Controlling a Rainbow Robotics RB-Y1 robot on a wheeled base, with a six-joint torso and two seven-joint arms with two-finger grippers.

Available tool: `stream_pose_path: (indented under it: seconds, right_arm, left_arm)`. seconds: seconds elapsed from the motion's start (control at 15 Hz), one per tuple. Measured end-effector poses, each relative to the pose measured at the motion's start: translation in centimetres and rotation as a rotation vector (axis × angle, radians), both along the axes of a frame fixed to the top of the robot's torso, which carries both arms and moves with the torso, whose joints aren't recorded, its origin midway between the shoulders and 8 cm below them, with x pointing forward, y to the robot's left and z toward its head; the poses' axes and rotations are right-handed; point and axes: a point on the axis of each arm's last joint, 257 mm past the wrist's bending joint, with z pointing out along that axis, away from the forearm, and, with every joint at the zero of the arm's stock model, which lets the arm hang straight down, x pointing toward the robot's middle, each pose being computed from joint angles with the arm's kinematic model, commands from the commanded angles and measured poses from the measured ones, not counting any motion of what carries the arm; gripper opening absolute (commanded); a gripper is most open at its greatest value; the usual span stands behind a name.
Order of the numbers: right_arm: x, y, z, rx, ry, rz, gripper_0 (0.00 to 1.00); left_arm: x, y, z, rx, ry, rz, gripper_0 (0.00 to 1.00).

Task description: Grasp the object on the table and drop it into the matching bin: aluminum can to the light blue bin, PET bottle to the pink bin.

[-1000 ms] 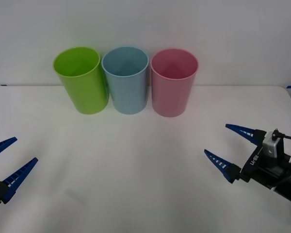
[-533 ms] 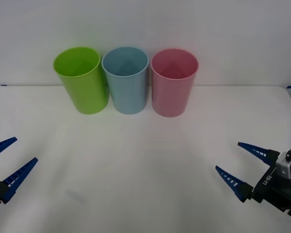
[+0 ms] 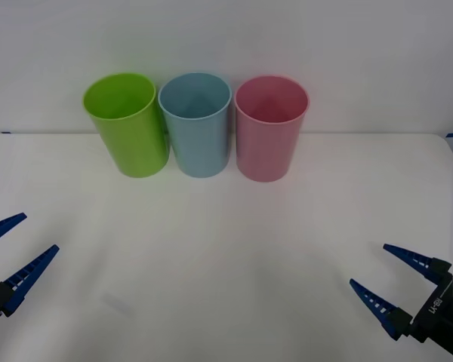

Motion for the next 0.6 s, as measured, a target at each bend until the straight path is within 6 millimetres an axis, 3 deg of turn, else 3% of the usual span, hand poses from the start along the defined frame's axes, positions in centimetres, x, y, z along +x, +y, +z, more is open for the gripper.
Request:
stream_pose_path:
  seconds: [0.6]
  right_arm:
    - [-0.17,-0.24,-0.33,0.006,-0.014,-0.005,1.0]
  left_arm:
    - [0.0,0.0,0.0,0.0,0.0,0.0,1.0]
